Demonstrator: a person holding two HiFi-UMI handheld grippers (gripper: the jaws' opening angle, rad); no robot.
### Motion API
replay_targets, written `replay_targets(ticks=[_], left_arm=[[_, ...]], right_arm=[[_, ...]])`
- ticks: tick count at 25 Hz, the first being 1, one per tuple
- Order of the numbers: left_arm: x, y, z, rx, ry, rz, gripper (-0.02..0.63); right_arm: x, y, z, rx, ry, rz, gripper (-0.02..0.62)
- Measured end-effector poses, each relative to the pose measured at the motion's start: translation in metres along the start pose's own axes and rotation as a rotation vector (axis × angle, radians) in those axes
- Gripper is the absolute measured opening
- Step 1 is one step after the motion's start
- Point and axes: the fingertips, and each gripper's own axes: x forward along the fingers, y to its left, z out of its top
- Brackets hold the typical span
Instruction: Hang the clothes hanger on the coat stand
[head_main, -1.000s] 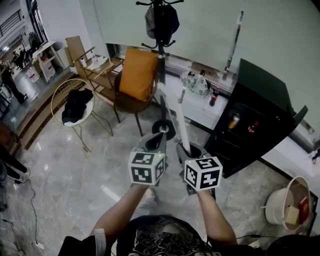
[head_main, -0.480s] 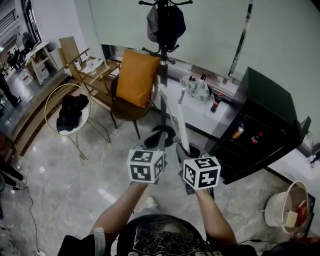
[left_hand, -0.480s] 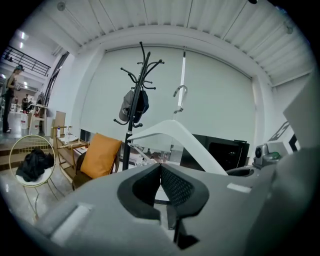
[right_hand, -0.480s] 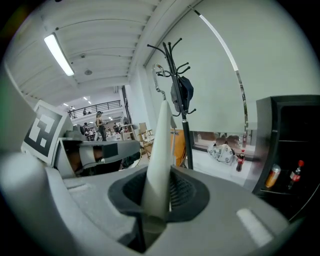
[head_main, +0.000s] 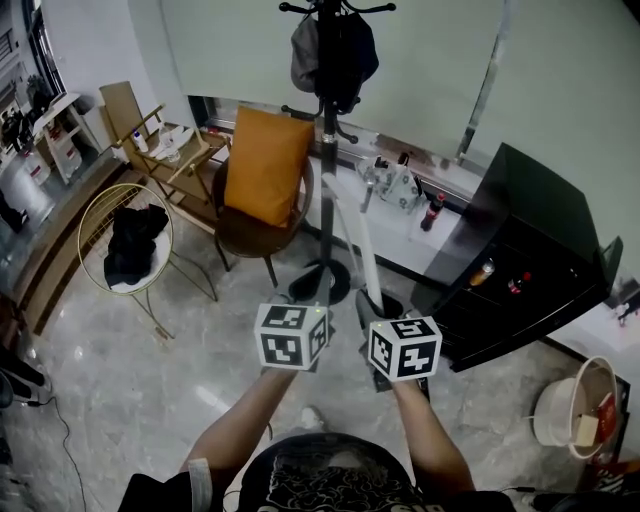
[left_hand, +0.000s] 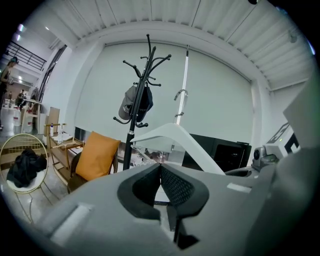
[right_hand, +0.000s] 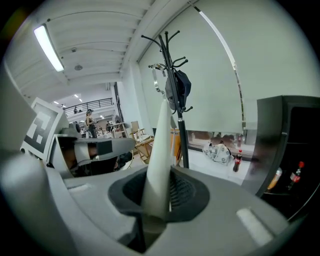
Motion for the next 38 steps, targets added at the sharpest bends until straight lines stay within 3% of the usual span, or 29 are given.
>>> replay_targets(ticks=[14,38], left_arm=[[0.032,0.043,0.015,0.028,0.008,-0.07,0.006],[0.153,0.079,0.027,0.023,0.056,-0.059,0.006]], right_arm=[[0.059,-0.008,0.014,0.004,0.015,-0.11,0.069],[0.152,-0.09,0.03,-0.031,0.094,-0.163,0.069]])
